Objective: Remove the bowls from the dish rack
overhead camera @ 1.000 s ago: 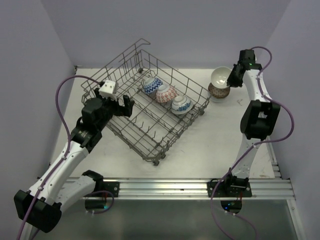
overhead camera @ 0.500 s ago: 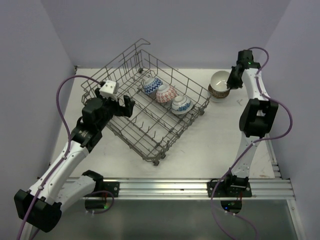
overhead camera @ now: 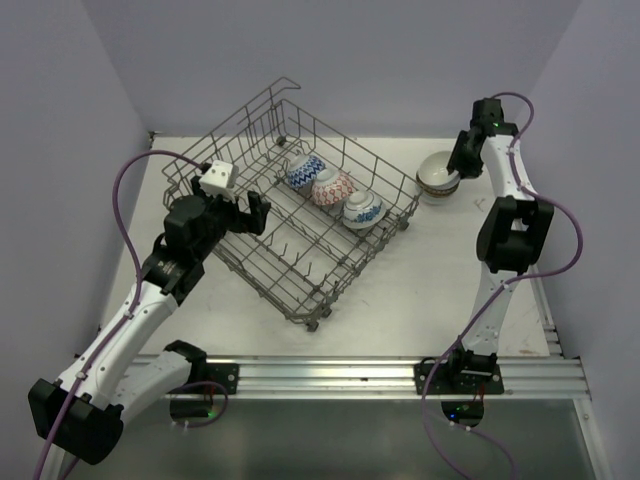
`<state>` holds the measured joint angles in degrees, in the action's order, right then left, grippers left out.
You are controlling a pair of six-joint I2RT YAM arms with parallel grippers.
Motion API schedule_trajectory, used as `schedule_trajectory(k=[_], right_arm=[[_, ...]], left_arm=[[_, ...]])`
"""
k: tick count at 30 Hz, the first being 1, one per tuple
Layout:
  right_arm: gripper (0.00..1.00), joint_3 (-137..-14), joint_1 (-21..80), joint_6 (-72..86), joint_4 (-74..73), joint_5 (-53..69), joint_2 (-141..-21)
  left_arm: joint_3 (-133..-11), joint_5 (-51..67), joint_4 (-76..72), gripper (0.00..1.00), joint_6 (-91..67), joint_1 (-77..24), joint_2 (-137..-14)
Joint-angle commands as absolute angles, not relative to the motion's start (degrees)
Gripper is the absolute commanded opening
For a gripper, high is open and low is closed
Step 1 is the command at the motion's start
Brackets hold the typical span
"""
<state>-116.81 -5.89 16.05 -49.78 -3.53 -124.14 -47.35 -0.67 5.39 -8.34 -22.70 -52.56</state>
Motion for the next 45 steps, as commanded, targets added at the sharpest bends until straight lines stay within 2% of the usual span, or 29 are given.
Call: schedule_trajectory(k=[1,11,14,17,20,21,24,33,36,37,40,41,42,44,45], right_arm=[[0.41,-120.0,-5.3,15.6,-48.8,-3.4,-123.1],[0.42,-121.1,-5.3,15.3,-50.6,-7.9,-121.2],[0.55,-120.0,-5.3,15.2,-50.7,-9.0,-120.3],[0.56,-118.9,-5.3,15.2,-49.9,-9.2,-119.2],[0.47,-117.6,-5.2,15.3,-49.5,-9.4,-118.8],[0.36,-117.3,-5.2,15.3,-49.5,-9.1,-118.7],[0.19,-116.1,-5.3,15.5,-49.0,-9.0,-118.3],[0.06,-111.5,-5.3,15.6,-47.2,-7.7,-117.9],[0.05,-110.9,-5.3,15.9,-47.2,-7.9,-118.4],[0.06,-110.8,-5.4,15.9,-47.2,-7.8,-118.4],[0.20,-110.7,-5.4,15.9,-46.9,-7.4,-118.0],[0.35,-110.9,-5.4,16.1,-46.8,-7.1,-117.3],[0.44,-111.1,-5.5,16.3,-46.8,-6.6,-116.8],[0.58,-111.5,-5.7,16.7,-46.5,-5.9,-115.1],[0.61,-111.8,-5.7,17.1,-46.4,-4.9,-114.3]], left_arm=[[-48.6,-0.4,4.4,1.00,-7.8,-23.1,-52.2],[-48.6,-0.3,4.3,1.00,-7.7,-23.2,-51.9],[-48.7,-0.3,4.3,1.00,-7.8,-23.1,-51.8],[-48.5,-0.4,4.2,1.00,-7.8,-23.1,-51.8],[-48.5,-0.4,4.2,1.00,-7.9,-23.1,-51.9],[-48.5,-0.3,4.3,1.00,-7.8,-23.1,-51.9],[-48.5,-0.3,4.3,1.00,-7.9,-23.2,-51.9],[-48.5,1.1,4.3,1.00,-7.9,-23.1,-52.2],[-48.5,1.0,4.2,1.00,-7.9,-23.2,-52.4],[-48.5,1.0,4.3,1.00,-7.9,-23.1,-52.5],[-48.7,1.0,4.5,1.00,-7.9,-23.1,-52.6],[-48.6,0.9,4.4,1.00,-7.8,-23.1,-52.6],[-48.6,0.9,4.4,1.00,-7.7,-23.1,-52.5],[-48.6,0.9,4.4,1.00,-7.6,-23.2,-52.6],[-48.6,1.0,4.3,1.00,-7.5,-23.1,-52.6]])
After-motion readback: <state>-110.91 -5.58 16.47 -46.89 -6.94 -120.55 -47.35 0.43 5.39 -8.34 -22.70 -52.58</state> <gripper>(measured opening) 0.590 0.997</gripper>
